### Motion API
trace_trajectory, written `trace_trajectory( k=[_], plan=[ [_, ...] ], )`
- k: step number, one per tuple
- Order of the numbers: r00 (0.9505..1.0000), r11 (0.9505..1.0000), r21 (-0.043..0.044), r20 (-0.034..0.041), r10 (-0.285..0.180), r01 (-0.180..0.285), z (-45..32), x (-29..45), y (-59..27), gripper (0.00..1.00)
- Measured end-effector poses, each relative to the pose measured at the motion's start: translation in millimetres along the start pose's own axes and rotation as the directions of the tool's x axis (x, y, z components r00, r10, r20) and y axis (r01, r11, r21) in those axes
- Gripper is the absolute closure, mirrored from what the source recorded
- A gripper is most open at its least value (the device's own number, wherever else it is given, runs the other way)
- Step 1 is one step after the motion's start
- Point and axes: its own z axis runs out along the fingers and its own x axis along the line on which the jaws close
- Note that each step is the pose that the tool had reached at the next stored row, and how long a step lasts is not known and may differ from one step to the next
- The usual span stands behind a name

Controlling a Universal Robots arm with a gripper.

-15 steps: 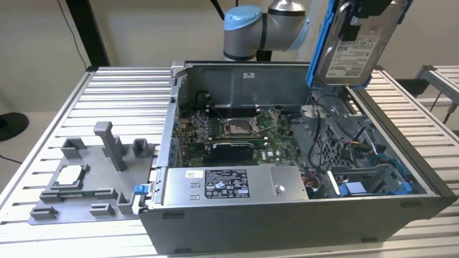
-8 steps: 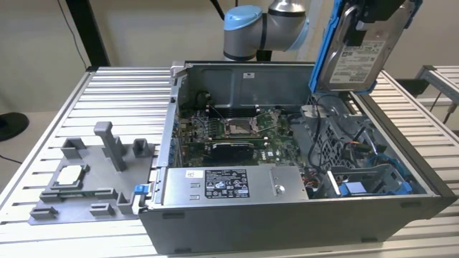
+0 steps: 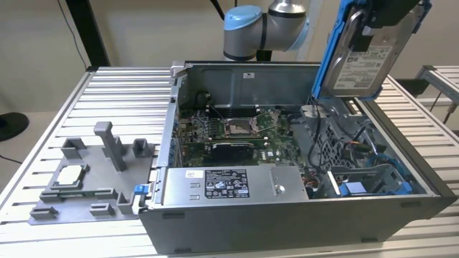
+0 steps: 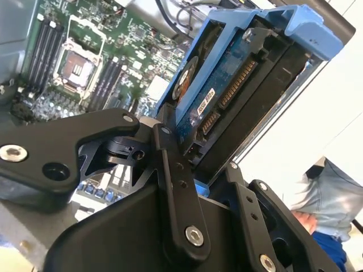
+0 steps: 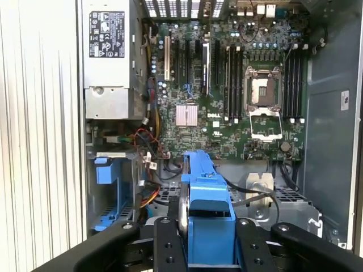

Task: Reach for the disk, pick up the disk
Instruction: 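Pick up the disk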

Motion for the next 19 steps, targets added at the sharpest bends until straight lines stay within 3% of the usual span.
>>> trace_trajectory(
  k=[11, 19],
  plan=[
    [1.0000, 1.0000, -0.0002, -0.0001, 0.000, 0.000, 0.1, 21.5, -0.5, 1.00],
    [1.0000, 1.0000, -0.0002, -0.0001, 0.000, 0.000, 0.5, 29.2, -0.3, 1.00]
  ],
)
